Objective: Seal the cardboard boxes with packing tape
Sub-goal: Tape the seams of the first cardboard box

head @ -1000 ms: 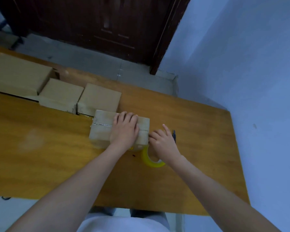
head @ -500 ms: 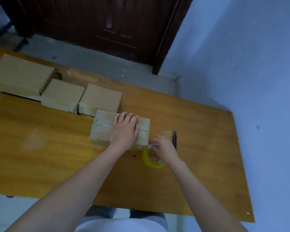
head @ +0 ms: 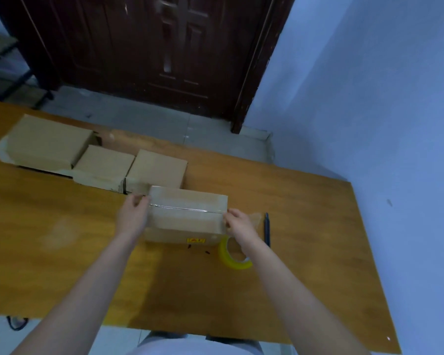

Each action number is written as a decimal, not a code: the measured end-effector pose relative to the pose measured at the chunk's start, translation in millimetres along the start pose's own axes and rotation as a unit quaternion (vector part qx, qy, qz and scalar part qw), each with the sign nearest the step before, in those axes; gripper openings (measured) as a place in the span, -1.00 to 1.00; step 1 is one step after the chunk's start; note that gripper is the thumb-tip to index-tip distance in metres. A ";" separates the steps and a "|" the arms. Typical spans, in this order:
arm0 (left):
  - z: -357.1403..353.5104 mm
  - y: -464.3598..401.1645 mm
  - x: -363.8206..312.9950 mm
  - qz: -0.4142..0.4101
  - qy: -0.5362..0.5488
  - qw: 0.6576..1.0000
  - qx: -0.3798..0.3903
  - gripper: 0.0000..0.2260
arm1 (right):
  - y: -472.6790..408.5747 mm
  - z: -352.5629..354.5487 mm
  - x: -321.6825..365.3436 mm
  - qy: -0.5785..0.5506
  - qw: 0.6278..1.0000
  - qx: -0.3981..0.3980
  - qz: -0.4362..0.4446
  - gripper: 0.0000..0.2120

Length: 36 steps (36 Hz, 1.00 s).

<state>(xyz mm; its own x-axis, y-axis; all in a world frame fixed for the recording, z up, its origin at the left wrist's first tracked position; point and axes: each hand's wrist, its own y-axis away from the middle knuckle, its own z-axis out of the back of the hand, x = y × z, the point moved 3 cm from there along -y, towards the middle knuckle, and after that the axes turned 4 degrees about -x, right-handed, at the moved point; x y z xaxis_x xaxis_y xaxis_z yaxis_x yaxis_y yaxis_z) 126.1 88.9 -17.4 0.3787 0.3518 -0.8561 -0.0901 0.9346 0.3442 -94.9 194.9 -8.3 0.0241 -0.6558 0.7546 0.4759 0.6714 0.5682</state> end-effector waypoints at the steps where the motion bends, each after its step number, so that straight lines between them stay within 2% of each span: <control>1: -4.6 3.9 5.0 0.015 0.001 0.999 0.041 -0.69 | 1.4 -4.4 1.9 -0.005 1.000 0.011 -0.007 -0.67; 2: -7.3 8.2 7.1 0.017 -0.004 0.998 0.056 -0.64 | 1.2 -6.5 3.2 -0.016 1.000 0.015 -0.006 -0.68; 6: -3.7 19.5 -10.1 0.008 0.000 1.000 0.012 -0.62 | -0.9 10.1 13.3 -0.066 0.998 -0.016 0.015 -0.70; 12: -27.5 25.8 -77.1 -0.045 0.069 0.995 0.058 -0.68 | -11.6 68.5 54.9 -0.126 0.983 -0.099 0.093 -0.84; 17: -81.2 9.3 -125.6 -0.091 0.056 0.989 0.103 -0.61 | -40.5 109.3 74.9 -0.097 0.979 -0.142 0.108 -0.71; 21: -133.8 -18.1 -142.0 -0.108 -0.014 0.984 0.139 -0.50 | -73.7 130.9 81.1 -0.033 0.986 -0.127 0.099 -0.70; 26: -191.6 -47.0 -149.4 -0.078 -0.084 0.980 0.162 -0.40 | -116.5 149.2 84.5 0.013 0.990 -0.119 0.068 -0.67; 33: -236.6 -73.3 -124.1 -0.005 -0.150 0.973 0.173 -0.45 | -166.5 149.7 51.8 0.024 0.996 -0.082 0.004 -0.68; 36: -239.0 -81.7 -120.5 -0.025 -0.173 0.970 0.170 -0.41 | -176.5 149.1 46.3 0.020 0.997 -0.073 0.013 -0.68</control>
<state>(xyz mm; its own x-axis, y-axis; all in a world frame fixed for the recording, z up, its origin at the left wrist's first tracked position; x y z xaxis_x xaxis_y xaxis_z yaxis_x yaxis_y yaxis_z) -132.4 -17.2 -34.6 0.6669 0.2133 -0.7140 0.2224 0.8575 0.4639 -308.9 97.6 -24.6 0.0724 -0.6536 0.7534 0.5969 0.6336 0.4923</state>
